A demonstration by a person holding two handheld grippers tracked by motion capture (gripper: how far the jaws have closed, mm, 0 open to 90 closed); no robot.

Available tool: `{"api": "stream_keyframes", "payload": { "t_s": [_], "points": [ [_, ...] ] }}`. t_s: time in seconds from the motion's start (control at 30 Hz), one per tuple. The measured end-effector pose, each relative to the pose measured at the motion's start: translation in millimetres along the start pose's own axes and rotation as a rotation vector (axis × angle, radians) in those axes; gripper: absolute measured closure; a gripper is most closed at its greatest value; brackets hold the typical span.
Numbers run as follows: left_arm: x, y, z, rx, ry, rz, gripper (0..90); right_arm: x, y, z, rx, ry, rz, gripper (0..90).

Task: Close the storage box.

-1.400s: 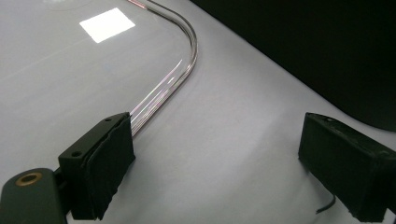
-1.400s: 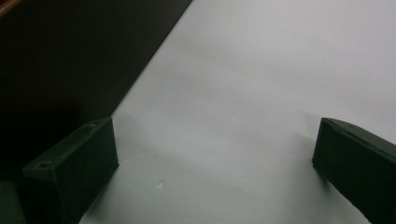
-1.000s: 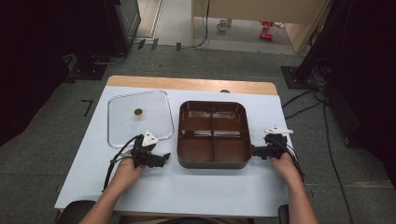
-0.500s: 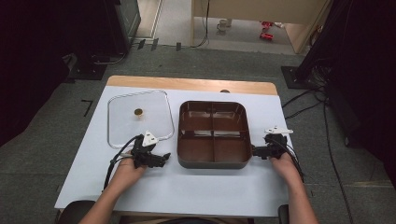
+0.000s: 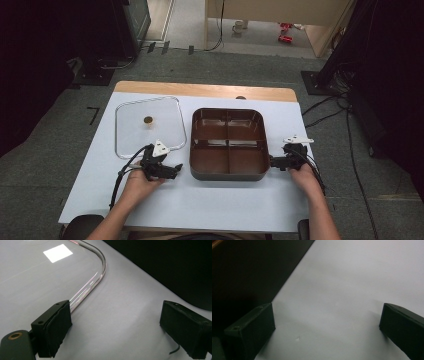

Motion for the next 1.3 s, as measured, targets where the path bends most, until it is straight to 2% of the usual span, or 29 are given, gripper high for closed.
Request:
{"api": "stream_keyframes", "payload": {
  "t_s": [0.23, 0.43, 0.5, 0.53, 0.57, 0.7, 0.77, 0.8, 0.93, 1.07, 1.3],
  "points": [
    [0.4, -0.3, -3.3, -0.043, 0.022, -0.008, 11.3, 0.1, -0.1, -0.1, 0.001, 0.0, -0.001, 0.0],
    [1.2, 3.3, -4.1, -0.105, 0.003, 0.011, 16.0, 0.1, 0.0, 0.0, 0.0, 0.001, 0.0, 0.0],
    [-0.2, 7.0, -3.7, -0.113, 0.01, 0.008, 21.5, 0.1, 0.0, 0.0, -0.001, 0.001, 0.0, 0.0],
    [-1.1, 9.4, -3.5, -0.12, 0.018, 0.008, 27.9, 0.1, 0.0, -0.1, 0.0, 0.001, 0.0, 0.0],
    [-1.0, 10.9, -3.5, -0.125, 0.021, 0.025, 32.5, 0.1, 0.0, -0.1, -0.001, 0.001, 0.0, 0.0],
    [0.0, 15.0, -2.6, -0.15, 0.026, 0.078, 33.9, 0.1, 0.0, -0.1, -0.001, 0.001, 0.0, 0.0],
    [0.8, 18.1, -1.8, -0.159, 0.0, 0.1, 40.9, 0.1, 0.0, -0.1, 0.0, 0.001, 0.0, 0.0],
    [1.7, 18.8, -1.4, -0.162, -0.006, 0.111, 43.6, 0.1, 0.0, -0.1, -0.001, 0.001, -0.001, 0.0],
    [3.1, 19.9, -1.8, -0.166, -0.002, 0.127, 41.9, 0.1, 0.0, -0.1, -0.001, 0.002, -0.001, 0.0],
    [3.8, 25.5, -7.9, -0.153, 0.017, 0.137, 41.9, 0.1, 0.0, -0.1, -0.001, 0.001, -0.001, 0.0],
    [2.4, 33.9, -15.3, -0.126, 0.019, 0.161, 40.4, 0.1, 0.0, -0.1, -0.001, 0.002, -0.001, 0.0]
  ]
}}
Point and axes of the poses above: each handheld gripper's, and its own axes: y roughly backward along the jaws, z roughly out of its underside, x roughly to its right, the point moved 8 cm from there along -y, roughly forward along the jaws, and after that the axes turned 5 degrees about -y, right-handed, at the moved point
